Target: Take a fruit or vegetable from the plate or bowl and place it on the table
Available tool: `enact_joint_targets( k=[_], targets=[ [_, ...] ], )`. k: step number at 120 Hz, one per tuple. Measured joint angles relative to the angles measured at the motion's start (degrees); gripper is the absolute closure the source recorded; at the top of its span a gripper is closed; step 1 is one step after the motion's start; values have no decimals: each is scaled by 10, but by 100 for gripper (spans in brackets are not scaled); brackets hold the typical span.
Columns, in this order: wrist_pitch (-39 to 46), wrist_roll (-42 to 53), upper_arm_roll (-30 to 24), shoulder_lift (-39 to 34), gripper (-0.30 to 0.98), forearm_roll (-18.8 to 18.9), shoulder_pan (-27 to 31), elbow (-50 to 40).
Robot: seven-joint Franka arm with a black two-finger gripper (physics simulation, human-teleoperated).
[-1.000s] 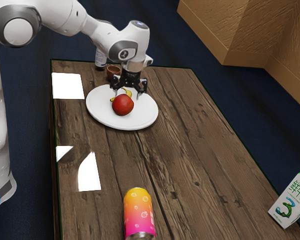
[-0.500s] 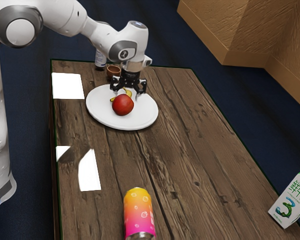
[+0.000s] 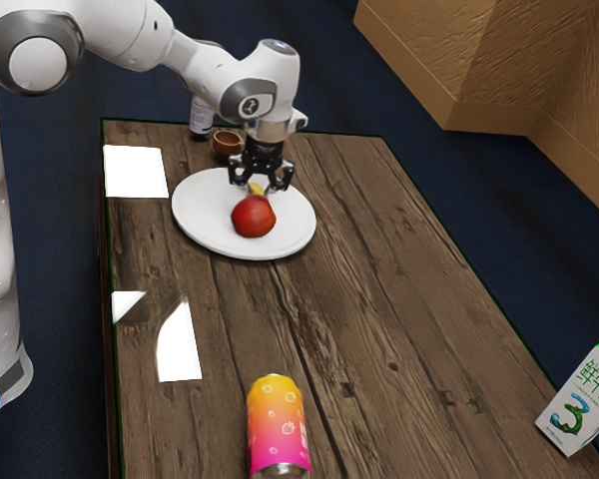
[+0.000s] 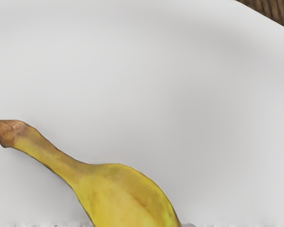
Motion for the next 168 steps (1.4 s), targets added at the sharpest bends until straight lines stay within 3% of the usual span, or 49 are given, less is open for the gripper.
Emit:
enact_joint_targets(
  k=[64, 95, 114, 129, 154, 168],
  targets=[
    [-139, -8, 8, -7, 55, 21, 17, 127],
    [-164, -10, -66, 51, 56, 22, 67, 253],
    [-168, -11, -123, 106, 56, 21, 2, 331],
    [-169, -12, -152, 152, 56, 21, 0, 377],
    [-165, -17, -163, 232, 57, 20, -37, 424],
    [-163, -20, -163, 238, 28, 18, -46, 428]
  ],
)
